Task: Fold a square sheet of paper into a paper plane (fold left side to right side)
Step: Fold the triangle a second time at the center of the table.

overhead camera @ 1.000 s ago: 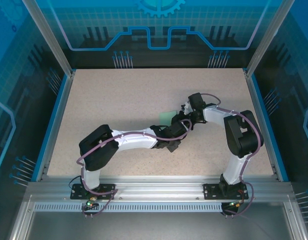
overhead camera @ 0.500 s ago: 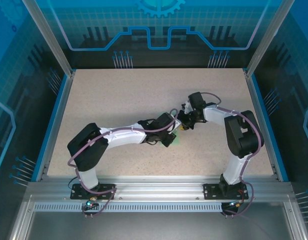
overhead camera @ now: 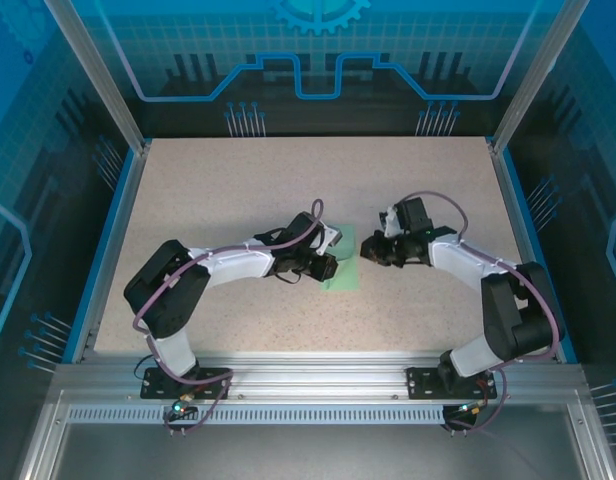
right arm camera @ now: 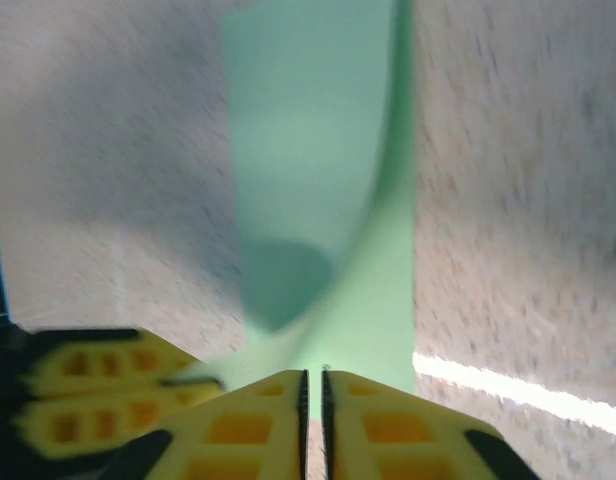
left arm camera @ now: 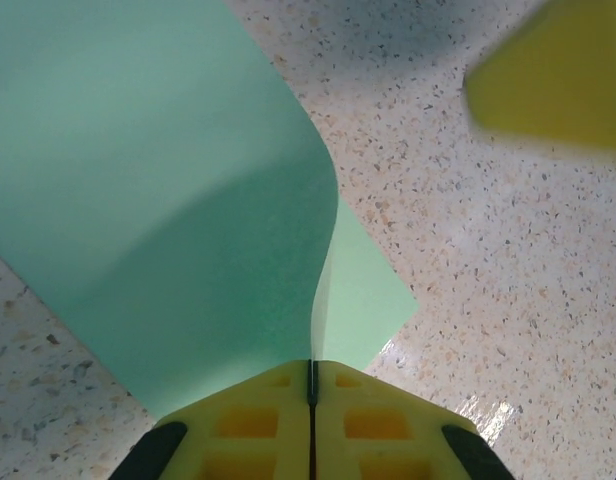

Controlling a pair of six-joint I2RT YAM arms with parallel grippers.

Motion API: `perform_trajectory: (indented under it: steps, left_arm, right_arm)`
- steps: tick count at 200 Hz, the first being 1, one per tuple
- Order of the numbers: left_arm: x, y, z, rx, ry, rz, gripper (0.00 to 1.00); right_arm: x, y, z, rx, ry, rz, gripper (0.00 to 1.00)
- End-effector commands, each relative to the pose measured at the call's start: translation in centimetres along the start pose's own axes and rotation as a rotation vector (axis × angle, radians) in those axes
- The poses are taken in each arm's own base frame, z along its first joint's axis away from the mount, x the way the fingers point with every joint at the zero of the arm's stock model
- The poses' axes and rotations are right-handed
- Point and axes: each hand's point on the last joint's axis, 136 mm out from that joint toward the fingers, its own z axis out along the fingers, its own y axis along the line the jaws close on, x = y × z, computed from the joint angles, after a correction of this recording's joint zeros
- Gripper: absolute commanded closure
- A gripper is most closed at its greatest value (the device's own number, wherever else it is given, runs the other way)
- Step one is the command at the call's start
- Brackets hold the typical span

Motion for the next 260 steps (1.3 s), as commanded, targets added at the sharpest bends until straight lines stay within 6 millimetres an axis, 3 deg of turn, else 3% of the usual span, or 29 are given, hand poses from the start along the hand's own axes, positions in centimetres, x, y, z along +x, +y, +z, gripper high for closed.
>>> perform_trajectory:
  steps: [1, 38, 119, 168, 260]
  left_arm:
    - [-0.6, -0.5, -1.1, 0.037, -0.024, -0.029, 0.93]
    - [-0.6, 0.6, -1.1, 0.001, -0.019, -0.052, 0.93]
    - [-0.5, 1.4, -0.6, -0.029, 0.005, -0.065, 0.92]
    - [-0.6, 2.4, -0.2, -0.064, 0.026, -0.083, 0.92]
    - [-0.8, 4.1, 1.0, -0.109, 0.059, -0.100, 0.92]
  right_arm:
    - [2.3, 0.0, 1.6, 0.013, 0.044, -0.024, 0.95]
    - [4.6, -1.3, 3.2, 0.092, 0.101, -0.023, 1.00]
    - [5.7, -2.7, 4.7, 0.163, 0.175, -0.016, 1.00]
    - [6.1, -4.5, 4.3, 0.270, 0.204, -0.022, 1.00]
    - [6.0, -4.5, 4.2, 0.277, 0.212, -0.036, 1.00]
